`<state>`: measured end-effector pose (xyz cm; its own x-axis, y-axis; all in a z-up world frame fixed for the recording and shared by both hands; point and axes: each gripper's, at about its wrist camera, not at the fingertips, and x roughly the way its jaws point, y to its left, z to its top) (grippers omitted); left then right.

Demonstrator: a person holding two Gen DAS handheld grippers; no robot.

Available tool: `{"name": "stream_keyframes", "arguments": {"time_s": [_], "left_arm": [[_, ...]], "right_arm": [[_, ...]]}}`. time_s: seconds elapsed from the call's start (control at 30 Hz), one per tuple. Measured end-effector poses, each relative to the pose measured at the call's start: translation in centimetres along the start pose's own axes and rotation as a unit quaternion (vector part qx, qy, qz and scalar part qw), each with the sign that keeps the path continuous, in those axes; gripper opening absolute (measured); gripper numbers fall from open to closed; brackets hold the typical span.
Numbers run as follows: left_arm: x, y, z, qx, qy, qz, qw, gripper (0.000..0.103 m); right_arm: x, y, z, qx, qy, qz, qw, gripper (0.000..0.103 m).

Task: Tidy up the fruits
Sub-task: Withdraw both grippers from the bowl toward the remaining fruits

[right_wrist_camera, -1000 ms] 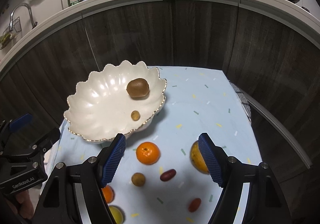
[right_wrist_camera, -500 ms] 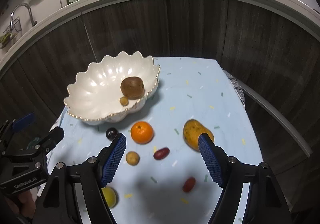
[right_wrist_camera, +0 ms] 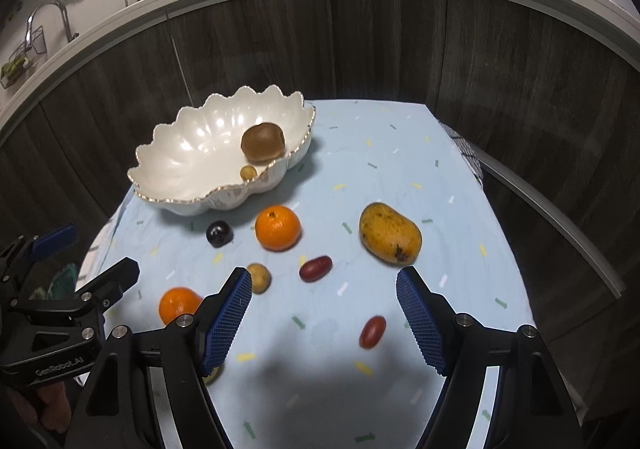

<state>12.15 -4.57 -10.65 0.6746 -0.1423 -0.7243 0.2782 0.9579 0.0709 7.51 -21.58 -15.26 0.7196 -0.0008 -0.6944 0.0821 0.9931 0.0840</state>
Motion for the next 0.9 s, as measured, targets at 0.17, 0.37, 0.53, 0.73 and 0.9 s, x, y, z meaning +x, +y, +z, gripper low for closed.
{"name": "stream_keyframes", "arguments": {"time_s": [0.17,0.37,0.53,0.73,0.9], "left_arm": [[-0.2,-1.0,-0.9,0.007,0.004,-0.010,0.9999,0.098],[-0.3,-2.6,-2.3,0.012,0.018,-0.028,0.9994,0.098],[-0.4,-3.5,-3.0,0.017,0.021,-0.027,0.9993,0.098],[-0.1,-3.9,-3.6,0.012,0.023,-0.018,0.9995,0.097],[0.3,-4.4,-4.1,0.018,0.027,-0.013,0.9994,0.097]], "right_arm": [[-0.2,-0.6,-1.2,0.003,0.005,-0.002,1.000,0.075],[-0.4,-1.7,-2.4,0.009,0.009,-0.006,1.000,0.075],[-0.4,-2.4,-2.9,0.007,0.008,-0.014,1.000,0.075],[-0.2,-2.5,-3.1,-0.003,-0.002,-0.016,1.000,0.075],[0.2,-2.7,-3.6,-0.010,-0.007,-0.015,1.000,0.075]]}}
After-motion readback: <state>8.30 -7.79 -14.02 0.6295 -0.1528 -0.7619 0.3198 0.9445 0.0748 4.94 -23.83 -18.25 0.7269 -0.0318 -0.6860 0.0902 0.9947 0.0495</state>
